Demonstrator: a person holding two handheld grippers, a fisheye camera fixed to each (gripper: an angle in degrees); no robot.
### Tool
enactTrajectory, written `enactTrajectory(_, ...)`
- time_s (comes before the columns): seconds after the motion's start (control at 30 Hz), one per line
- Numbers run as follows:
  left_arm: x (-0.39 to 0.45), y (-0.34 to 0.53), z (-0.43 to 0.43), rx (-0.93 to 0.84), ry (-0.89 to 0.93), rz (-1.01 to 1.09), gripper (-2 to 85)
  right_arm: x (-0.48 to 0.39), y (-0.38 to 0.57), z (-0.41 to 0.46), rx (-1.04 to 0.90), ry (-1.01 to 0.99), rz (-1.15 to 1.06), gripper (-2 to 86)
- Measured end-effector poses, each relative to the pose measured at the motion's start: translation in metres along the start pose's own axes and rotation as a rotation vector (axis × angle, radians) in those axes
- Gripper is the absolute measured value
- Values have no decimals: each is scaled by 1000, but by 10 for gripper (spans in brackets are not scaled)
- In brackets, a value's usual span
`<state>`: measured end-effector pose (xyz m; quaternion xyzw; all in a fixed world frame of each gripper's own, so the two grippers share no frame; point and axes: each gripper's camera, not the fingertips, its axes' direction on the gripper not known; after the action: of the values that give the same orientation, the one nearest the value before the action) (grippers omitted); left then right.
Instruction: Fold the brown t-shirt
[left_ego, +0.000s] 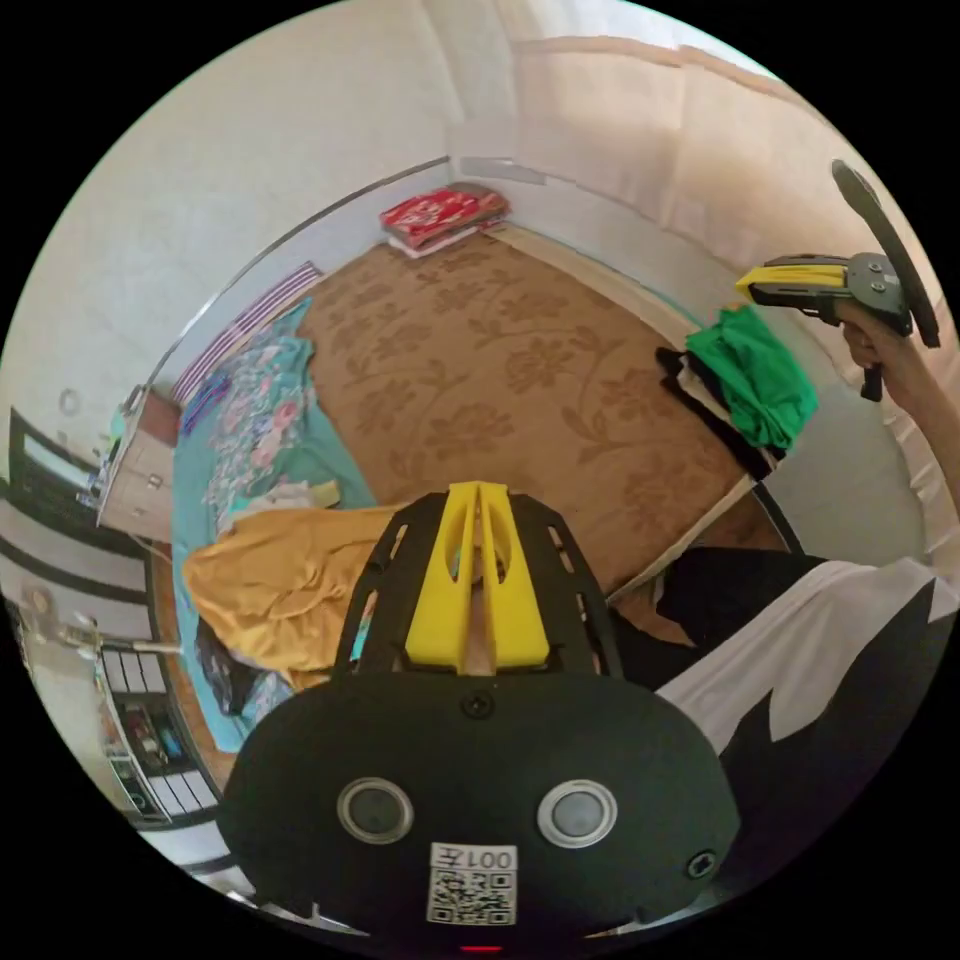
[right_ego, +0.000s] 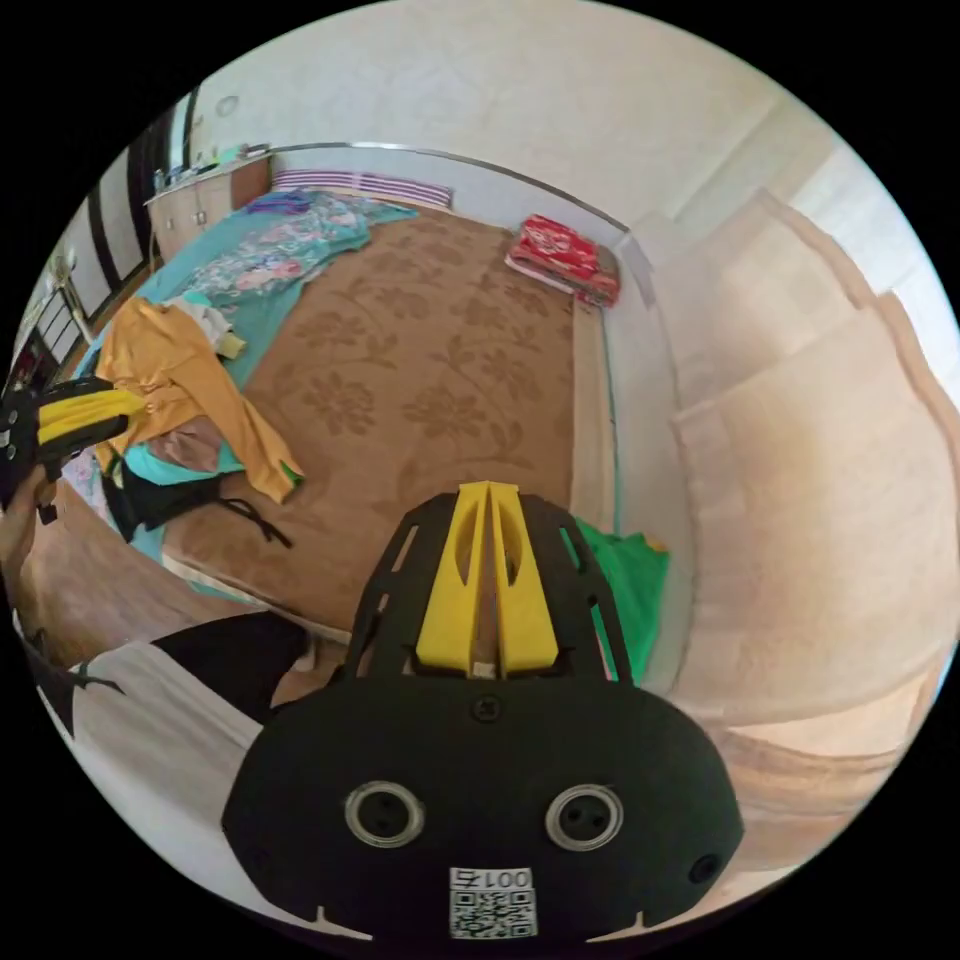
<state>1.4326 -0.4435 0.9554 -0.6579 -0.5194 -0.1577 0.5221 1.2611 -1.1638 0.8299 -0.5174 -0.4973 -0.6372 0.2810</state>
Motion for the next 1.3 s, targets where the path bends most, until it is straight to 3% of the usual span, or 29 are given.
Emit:
enactTrajectory(0.27, -149, 117, -10, -99, -56, -231, -10, -115, -60, -55, -2, -249, -159, 4)
enactTrajectory(0.47, -236, 168, -1, -156, -45, -425, -10, -192, -104, -60, 30, -174, -482, 19)
enactTrajectory(0.63, -303, 219, 2, -189, -116, -510, -10, -268, -155, -67, 94, -376, -673, 52)
enactTrajectory(0.83, -407, 297, 23, -282, -155, -599, -10, -419, -229, -85, 107, -522, -857, 97)
enactTrajectory(0.97, -490, 347, 47, -321, -97, -592, -10, -535, -264, -70, -5, -573, -914, 118)
enactTrajectory(1.1, -558, 380, 75, -371, 27, -515, -10, -633, -272, -34, -186, -424, -930, 102)
enactTrajectory(1.3, -646, 409, 117, -407, 116, -325, -9, -642, -270, -71, -223, -387, -875, 34)
